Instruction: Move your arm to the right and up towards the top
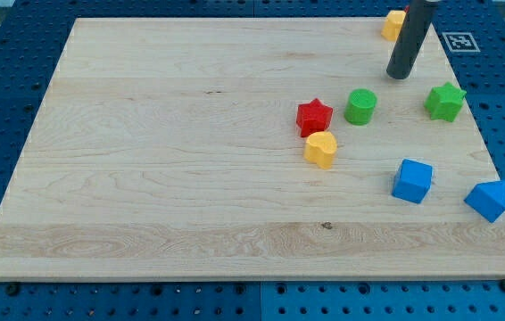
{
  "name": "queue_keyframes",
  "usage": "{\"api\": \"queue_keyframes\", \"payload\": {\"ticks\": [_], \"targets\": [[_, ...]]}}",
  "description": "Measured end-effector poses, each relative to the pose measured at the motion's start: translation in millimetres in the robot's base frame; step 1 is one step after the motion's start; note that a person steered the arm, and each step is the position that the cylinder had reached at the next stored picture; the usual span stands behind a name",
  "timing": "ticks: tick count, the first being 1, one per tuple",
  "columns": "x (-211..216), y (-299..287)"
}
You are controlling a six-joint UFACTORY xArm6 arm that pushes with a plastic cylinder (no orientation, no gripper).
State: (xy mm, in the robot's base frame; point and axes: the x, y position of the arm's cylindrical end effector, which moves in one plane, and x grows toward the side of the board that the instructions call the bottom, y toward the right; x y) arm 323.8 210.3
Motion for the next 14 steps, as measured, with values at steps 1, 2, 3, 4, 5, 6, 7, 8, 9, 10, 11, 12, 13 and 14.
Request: {"api": "queue_keyframes", "payload": {"ticks": [1,2,3,4,5,6,7,8,9,10,11,12,13,14], "targets": [[-3,0],[-3,-2],[-3,-8],[-4,-9],[-12,-9],[-21,-11],[-24,-12],[-24,-13],[-24,-17],[-24,-17],[-30,-17],[-32,-17],[-35,-17],[-55,-19]]}}
